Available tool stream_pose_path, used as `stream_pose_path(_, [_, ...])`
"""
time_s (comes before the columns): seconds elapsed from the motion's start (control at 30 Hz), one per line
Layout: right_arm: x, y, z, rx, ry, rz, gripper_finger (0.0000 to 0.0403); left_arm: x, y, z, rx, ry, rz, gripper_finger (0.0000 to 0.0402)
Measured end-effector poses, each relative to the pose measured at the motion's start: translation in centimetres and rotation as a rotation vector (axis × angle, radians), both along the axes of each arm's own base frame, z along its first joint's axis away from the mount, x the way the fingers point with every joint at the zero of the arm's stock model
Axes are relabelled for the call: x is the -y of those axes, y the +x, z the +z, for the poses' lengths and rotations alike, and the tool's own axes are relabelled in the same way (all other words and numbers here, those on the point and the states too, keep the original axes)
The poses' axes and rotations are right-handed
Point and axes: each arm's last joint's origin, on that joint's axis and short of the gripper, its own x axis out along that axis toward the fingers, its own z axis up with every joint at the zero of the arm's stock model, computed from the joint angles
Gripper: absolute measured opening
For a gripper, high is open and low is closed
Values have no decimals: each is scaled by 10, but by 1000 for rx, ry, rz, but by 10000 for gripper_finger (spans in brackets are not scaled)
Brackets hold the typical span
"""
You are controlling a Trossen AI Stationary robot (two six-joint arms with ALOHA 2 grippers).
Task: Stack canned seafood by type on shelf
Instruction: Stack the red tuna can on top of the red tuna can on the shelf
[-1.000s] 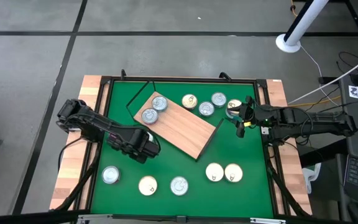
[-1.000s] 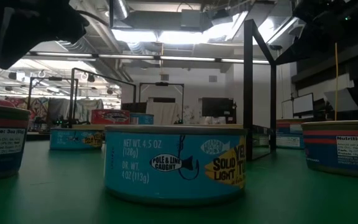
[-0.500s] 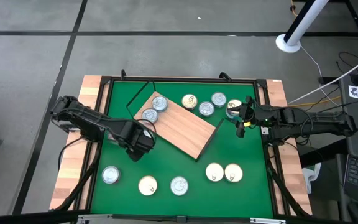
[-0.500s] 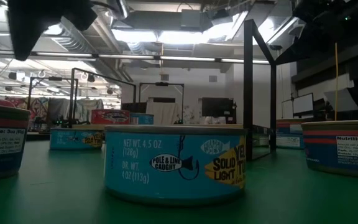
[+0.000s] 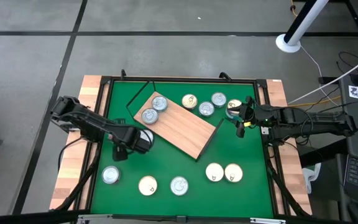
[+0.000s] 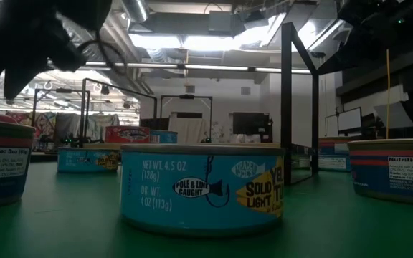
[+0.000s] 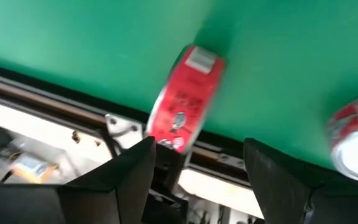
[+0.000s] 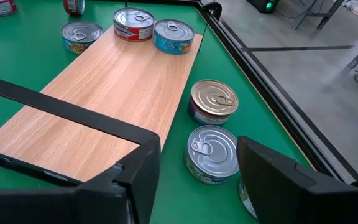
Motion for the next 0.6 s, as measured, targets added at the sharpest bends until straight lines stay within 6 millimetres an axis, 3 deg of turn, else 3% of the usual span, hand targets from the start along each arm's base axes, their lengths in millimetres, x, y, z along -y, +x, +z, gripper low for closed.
stream_pose_path(0.33, [0,0,0,0,0,0,211,-5,-10,-15,-53,72,-53,241])
stream_pose_path(0.6, [0,0,0,1,0,0,211,-6,-14,-30,-58,33,-133,241])
